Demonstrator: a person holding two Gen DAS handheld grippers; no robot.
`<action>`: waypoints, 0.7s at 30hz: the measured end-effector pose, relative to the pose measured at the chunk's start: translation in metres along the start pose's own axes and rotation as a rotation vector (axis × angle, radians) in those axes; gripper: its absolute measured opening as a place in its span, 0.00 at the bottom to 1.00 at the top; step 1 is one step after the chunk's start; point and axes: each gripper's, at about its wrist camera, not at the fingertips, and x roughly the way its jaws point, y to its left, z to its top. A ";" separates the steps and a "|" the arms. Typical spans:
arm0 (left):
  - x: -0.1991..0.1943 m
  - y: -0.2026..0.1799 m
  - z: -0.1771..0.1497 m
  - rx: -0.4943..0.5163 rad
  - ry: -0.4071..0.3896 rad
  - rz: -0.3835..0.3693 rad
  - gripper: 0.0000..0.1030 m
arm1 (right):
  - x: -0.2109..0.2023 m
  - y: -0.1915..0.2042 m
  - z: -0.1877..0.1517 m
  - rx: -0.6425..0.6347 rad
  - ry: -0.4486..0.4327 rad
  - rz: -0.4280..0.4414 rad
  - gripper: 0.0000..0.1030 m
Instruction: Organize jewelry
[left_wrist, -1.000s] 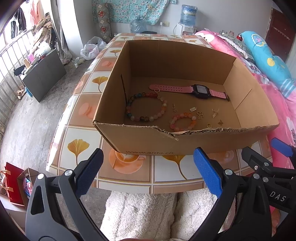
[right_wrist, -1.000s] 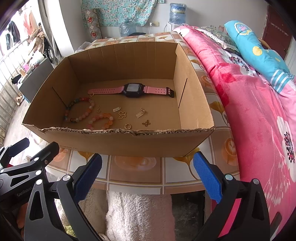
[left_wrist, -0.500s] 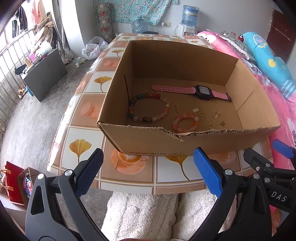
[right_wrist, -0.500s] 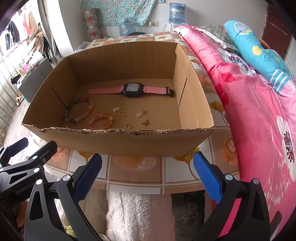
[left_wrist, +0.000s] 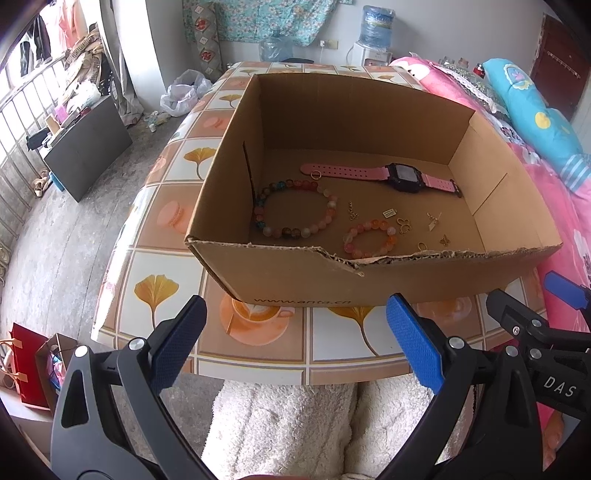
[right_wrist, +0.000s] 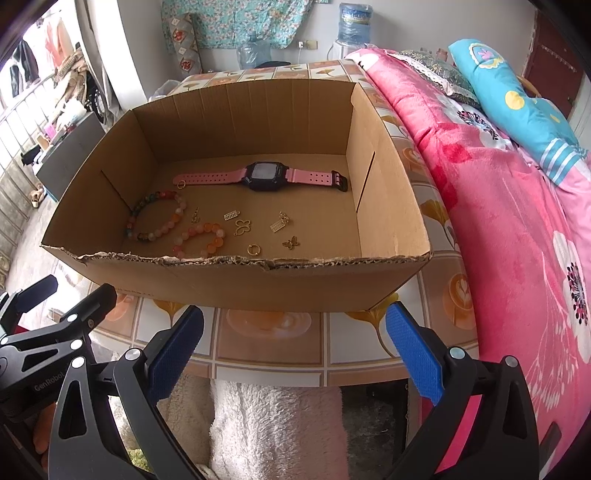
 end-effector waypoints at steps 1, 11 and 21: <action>0.000 0.000 0.000 0.001 0.001 0.000 0.91 | 0.000 0.000 0.000 0.000 0.000 -0.001 0.93; 0.002 0.003 -0.001 -0.008 0.002 0.010 0.91 | -0.001 0.001 0.002 -0.002 -0.005 0.005 0.93; 0.001 0.003 -0.001 -0.010 0.002 0.008 0.91 | -0.001 0.001 0.001 0.003 -0.002 0.006 0.93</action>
